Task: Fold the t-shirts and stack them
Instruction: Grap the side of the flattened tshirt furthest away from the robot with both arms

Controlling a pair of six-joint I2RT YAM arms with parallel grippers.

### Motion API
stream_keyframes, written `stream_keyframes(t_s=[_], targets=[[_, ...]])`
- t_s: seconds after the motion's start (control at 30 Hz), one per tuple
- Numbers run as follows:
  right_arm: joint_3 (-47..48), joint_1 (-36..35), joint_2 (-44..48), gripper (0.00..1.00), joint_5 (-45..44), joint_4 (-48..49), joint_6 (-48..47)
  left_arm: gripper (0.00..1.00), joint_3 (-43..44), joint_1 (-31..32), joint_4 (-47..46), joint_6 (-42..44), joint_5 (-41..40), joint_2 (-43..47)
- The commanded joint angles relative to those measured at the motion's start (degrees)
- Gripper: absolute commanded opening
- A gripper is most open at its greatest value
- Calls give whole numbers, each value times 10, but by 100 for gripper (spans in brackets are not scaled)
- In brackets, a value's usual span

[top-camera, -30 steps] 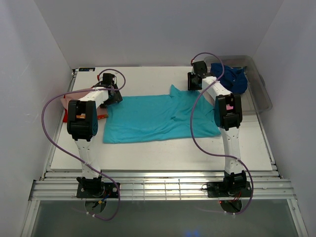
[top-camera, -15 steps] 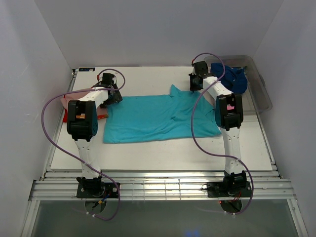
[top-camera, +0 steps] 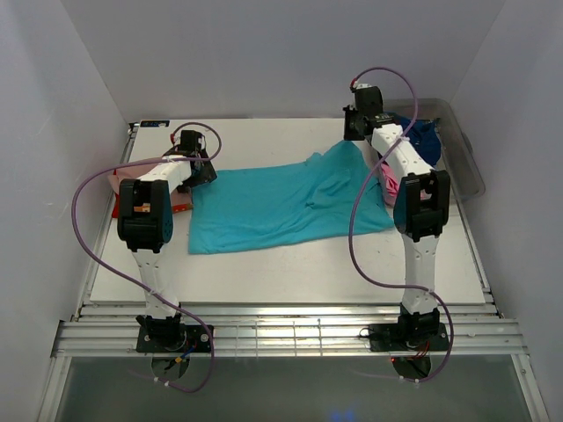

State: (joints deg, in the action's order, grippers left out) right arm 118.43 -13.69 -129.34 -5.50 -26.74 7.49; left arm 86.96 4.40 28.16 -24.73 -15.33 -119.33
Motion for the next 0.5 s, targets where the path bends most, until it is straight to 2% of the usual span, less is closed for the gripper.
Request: stream_keyframes(t_s=[0.0,0.17,0.43,0.47], targets=[[-35,-1,51,8,-14,13,-3,89,-8,-6,-4,-7,9,50],[-161,-1,85,8,-21,21,-4,89,-20,-6,-14,-1,0,47],[-248,-5,97,8,-34,-59,10,89,-10,-6,-13,-6,11,33],[-260,-5,103,10,-36,-53,10,89,-8,-6,-13,-6,14,34]])
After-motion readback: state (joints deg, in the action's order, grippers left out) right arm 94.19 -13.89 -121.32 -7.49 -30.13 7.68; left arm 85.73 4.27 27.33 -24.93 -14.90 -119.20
